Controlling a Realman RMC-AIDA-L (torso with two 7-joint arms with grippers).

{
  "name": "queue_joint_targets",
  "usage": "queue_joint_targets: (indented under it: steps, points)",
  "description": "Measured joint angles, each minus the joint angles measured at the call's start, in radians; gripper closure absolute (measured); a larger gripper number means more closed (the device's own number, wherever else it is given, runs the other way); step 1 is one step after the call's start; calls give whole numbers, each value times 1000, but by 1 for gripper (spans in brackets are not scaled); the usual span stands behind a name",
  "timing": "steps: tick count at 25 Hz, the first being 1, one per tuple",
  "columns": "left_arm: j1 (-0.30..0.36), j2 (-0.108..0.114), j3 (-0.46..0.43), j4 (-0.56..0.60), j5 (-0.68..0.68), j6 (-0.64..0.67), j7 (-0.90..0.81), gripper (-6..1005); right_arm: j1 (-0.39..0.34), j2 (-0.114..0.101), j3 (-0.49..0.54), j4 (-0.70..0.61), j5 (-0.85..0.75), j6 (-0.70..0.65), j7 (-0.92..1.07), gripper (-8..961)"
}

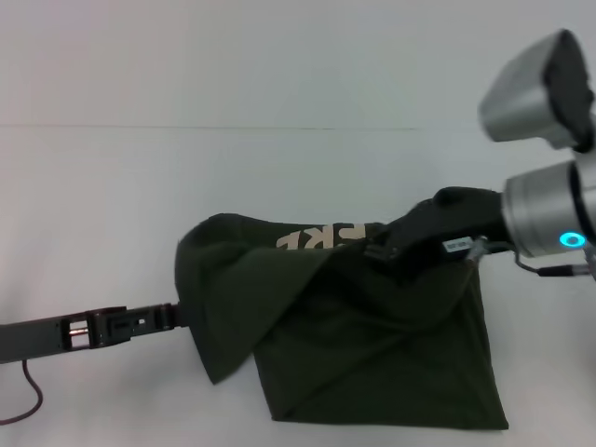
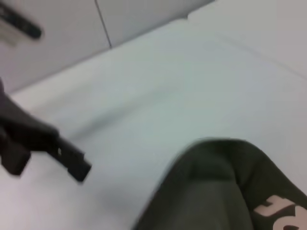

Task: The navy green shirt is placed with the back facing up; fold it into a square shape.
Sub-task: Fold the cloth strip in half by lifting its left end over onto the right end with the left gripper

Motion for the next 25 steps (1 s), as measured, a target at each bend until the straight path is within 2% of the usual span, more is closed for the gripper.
queue_joint_targets:
  steps: [7, 14, 19, 25]
  points:
    - [-9, -8, 47, -5, 1, -5, -27, 127, -79, 0, 140, 174, 156, -21, -167, 933]
    - [-27, -8, 57, -41, 2, -11, -29, 127, -91, 0, 281, 343, 181, -71, -295, 933]
    - [-29, -10, 58, -42, 2, -15, -29, 126, -97, -3, 419, 438, 182, -129, -375, 932]
    - [-30, -11, 60, -46, 2, -25, -29, 127, -103, -11, 489, 549, 178, -137, -452, 933]
